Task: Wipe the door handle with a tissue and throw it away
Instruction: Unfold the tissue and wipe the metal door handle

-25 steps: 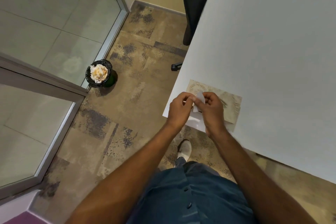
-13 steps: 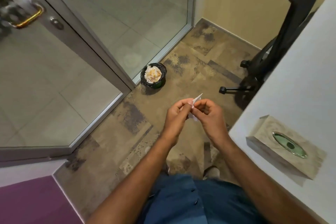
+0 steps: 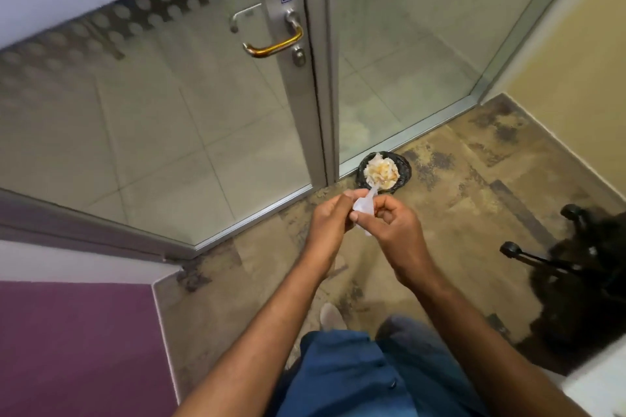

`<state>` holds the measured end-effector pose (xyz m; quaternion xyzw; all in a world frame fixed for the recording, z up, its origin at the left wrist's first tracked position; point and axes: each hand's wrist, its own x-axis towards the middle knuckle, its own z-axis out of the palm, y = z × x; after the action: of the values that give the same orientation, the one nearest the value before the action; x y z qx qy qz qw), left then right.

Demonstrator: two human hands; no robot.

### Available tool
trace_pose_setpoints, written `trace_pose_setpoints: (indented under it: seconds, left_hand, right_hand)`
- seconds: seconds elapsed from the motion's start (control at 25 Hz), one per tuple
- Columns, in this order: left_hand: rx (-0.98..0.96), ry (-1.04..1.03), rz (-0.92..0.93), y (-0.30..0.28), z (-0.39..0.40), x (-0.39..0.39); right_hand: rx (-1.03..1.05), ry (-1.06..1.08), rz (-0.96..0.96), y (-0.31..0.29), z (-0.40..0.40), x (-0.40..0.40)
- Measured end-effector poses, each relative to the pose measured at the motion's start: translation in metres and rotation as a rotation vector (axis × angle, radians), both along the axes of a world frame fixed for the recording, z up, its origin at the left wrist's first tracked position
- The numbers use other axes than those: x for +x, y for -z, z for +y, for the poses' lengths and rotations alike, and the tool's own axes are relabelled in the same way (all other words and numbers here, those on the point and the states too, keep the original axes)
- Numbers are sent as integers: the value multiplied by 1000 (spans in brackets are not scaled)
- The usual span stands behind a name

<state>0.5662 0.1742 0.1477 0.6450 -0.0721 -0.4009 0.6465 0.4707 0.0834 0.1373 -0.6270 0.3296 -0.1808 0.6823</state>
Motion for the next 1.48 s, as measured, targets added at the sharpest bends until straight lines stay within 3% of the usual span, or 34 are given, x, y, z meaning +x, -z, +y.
trace_pose_setpoints:
  seconds: [0.32,0.44,0.64,0.88,1.08,1.28,1.48]
  left_hand:
    - [-58,-134,-149,-3,0,79]
    - [-42,-225,-95,-16,-15,119]
    - [-39,-341,-60,-36,-43,167]
    - [-5,-414,-177,-34,-61,193]
    - [-26,-537,-51,-35,-59,221]
    - [-119,-416,151,-41,-52,243]
    - [-180,-498,89,-42,-38,268]
  right_hand:
    - [-245,-206,51,-12,-24,108]
    - [-51,-356,-25,-21,-52,148]
    - [213,-411,-104,-37,-96,208]
    - [149,-392,-133,-30,-110,252]
    - [69,-430,-139,-34,-111,275]
    - [100,-555,-65,-45,-111,290]
    - [-31,-441,11,-54,-109,304]
